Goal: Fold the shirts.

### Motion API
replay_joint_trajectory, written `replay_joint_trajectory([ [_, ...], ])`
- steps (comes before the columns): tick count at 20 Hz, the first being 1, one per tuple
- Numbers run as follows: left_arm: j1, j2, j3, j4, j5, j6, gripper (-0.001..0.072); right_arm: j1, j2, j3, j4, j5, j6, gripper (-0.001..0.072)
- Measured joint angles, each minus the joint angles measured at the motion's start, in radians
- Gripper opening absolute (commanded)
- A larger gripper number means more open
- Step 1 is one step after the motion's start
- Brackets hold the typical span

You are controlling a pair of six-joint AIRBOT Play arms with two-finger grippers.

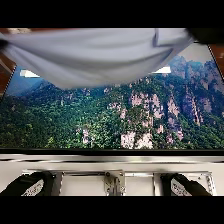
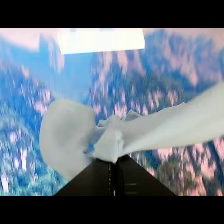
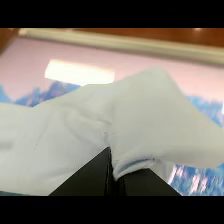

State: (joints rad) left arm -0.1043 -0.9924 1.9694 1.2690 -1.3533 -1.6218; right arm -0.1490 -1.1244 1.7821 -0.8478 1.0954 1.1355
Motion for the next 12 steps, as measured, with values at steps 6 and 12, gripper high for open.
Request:
replay_joint_trajectory([
  [6, 0.019, 0.059, 0.146, 0.054, 0.14, -0.022, 0.0035, 0.002, 0.243, 0.054, -0.096, 0.042, 0.039, 0.0056],
  [12, 0.027, -0.038, -0.039, 0.142, 0.18, -0.015, 0.0035, 0.003, 0.268, -0.069, -0.196, 0.404, 0.158, 0.0056],
])
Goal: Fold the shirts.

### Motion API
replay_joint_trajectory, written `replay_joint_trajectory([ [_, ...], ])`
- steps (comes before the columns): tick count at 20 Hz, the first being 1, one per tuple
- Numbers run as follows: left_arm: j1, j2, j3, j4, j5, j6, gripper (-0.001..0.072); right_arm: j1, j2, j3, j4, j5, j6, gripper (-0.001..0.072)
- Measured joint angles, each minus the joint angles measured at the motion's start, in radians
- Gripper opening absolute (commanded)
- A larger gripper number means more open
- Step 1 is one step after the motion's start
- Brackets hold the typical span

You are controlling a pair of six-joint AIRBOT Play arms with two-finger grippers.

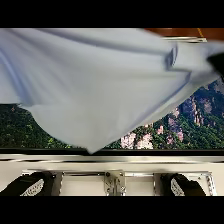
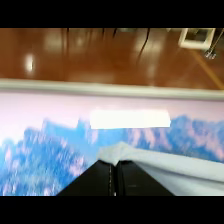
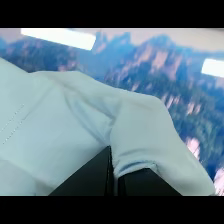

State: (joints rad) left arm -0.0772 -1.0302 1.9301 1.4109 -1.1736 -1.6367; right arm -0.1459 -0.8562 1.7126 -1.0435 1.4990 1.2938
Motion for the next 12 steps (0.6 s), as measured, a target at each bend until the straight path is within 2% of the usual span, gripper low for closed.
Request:
replay_joint_trajectory([
  [2, 0.002, -0.087, -0.032, -0.007, 0.005, 0.002, 0.0035, 0.0, -0.001, -0.14, -0.012, 0.069, 0.04, 0.0055],
  [4, 0.001, -0.202, -0.05, -0.06, 0.01, 0.003, 0.0036, 0.0, 0.0, -0.314, -0.023, 0.06, 0.058, 0.0056],
  [7, -0.016, -0.41, -0.063, -0.163, 0.013, 0.004, 0.0037, 0.0, -0.023, -0.573, -0.041, -0.085, 0.066, 0.0056],
  [10, -0.051, -0.618, -0.068, -0.262, 0.019, 0.001, 0.0037, -0.001, -0.101, -0.737, -0.044, -0.244, 0.045, 0.0056],
  [11, -0.067, -0.683, -0.068, -0.293, 0.019, -0.005, 0.0061, -0.001, -0.135, -0.771, -0.044, -0.292, 0.029, 0.0056],
  [12, -0.082, -0.742, -0.069, -0.322, 0.019, -0.012, 0.0188, -0.001, -0.167, -0.795, -0.043, -0.342, 0.015, 0.0056],
])
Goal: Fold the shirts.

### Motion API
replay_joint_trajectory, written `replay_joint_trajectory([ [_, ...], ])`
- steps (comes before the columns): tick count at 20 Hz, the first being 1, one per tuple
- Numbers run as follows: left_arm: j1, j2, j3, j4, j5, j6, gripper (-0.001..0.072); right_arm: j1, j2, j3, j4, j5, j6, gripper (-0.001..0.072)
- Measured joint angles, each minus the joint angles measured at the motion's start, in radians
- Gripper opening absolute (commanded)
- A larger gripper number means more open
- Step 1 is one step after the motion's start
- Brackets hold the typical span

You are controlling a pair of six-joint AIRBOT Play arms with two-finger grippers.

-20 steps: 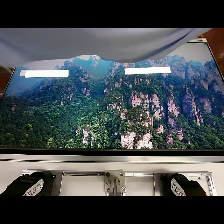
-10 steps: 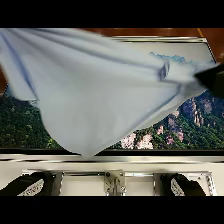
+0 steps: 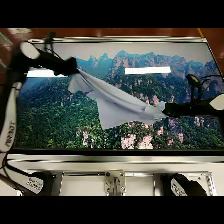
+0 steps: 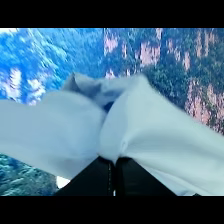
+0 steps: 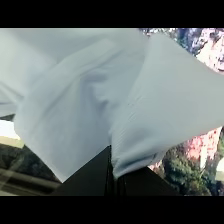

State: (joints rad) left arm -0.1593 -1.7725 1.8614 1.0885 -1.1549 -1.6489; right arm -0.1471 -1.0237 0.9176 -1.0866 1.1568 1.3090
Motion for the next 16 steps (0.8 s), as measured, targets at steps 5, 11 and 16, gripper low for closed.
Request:
replay_joint_trajectory([
  [5, -0.022, -0.138, 0.009, -0.103, -0.042, -0.018, 0.0593, 0.0, -0.087, -0.048, 0.005, -0.143, -0.03, 0.0056],
  [11, 0.103, -0.034, -0.008, -0.026, -0.332, 0.002, 0.0592, 0.0, -0.108, -0.058, 0.003, -0.146, -0.038, 0.0056],
  [16, 0.069, 0.151, -0.423, -0.1, -0.278, 0.047, 0.0613, 0.0, -0.11, -0.06, 0.001, -0.135, -0.04, 0.0057],
])
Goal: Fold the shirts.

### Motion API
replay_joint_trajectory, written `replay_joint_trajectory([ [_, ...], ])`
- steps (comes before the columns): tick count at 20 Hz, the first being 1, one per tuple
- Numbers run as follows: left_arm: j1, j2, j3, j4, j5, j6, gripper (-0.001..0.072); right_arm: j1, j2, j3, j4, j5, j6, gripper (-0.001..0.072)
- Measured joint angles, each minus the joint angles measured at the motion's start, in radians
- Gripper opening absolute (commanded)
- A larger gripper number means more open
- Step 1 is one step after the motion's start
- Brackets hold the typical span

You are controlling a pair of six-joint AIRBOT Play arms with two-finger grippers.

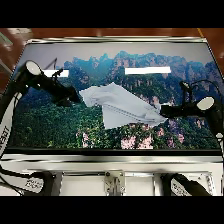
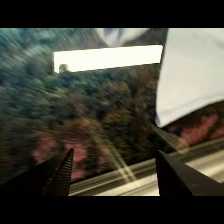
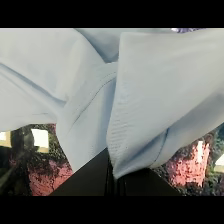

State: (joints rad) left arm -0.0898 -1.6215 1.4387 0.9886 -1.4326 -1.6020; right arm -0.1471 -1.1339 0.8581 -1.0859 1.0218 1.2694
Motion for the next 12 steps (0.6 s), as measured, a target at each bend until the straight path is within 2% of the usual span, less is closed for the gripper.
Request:
replay_joint_trajectory([
  [5, -0.139, 0.042, -0.365, -0.229, 0.284, 0.072, 0.0613, 0.0, 0.0, 0.0, 0.001, 0.001, -0.002, 0.0056],
  [12, -0.279, 0.006, -0.475, -0.388, 0.524, 0.095, 0.0609, 0.0, 0.0, 0.0, 0.002, 0.002, -0.006, 0.0057],
])
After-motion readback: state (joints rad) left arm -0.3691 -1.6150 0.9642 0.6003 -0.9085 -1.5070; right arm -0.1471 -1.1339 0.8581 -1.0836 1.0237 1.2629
